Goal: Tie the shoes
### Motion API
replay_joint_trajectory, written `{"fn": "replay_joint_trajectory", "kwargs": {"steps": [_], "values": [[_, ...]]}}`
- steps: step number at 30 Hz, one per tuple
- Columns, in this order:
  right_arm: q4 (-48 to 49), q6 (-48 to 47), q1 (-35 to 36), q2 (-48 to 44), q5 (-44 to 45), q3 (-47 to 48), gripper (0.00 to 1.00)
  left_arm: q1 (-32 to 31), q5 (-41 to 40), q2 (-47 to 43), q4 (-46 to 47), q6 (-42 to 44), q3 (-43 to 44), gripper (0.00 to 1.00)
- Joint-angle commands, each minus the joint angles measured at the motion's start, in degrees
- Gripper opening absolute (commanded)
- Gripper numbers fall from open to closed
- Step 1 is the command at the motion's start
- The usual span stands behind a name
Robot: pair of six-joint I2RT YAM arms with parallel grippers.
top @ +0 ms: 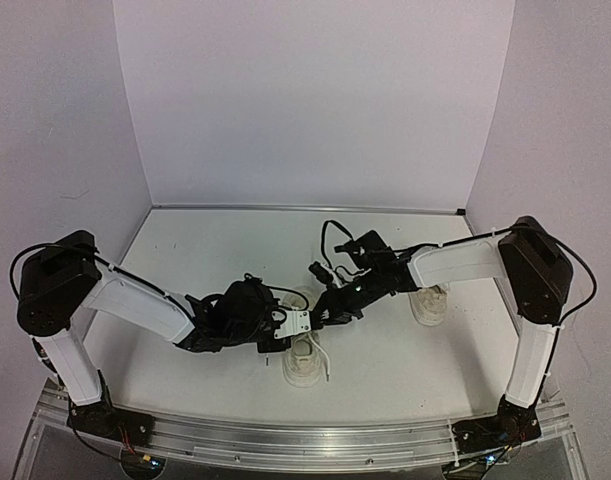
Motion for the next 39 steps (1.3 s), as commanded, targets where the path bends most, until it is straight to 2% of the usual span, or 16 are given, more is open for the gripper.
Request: {"fn": "replay_joint_trajectory", "kwargs": {"steps": [1,30,32,35,39], "values": [[1.0,-0.3,0.2,0.3,-2.2,1.9,0.09,-0.6,-0.5,1.0,-1.3,0.6,2.3,0.0],[1.1,1.5,0.5,2.4,-2.6,2.8,0.14,-0.9,-0.8,0.7,-0.5,0.4,3.9,0.0],[1.2,1.5,0.6,2.4,-2.8,2.9,0.12,-0.9,-0.8,0.7,-0.3,0.3,3.9,0.0],[1.2,1.4,0.5,2.0,-2.5,3.0,0.0,-0.9,-0.8,0.7,-0.4,0.3,4.1,0.0],[1.0,1.3,0.5,0.7,-2.2,2.9,0.0,-0.9,-1.1,0.3,-0.9,0.4,3.8,0.0]]}}
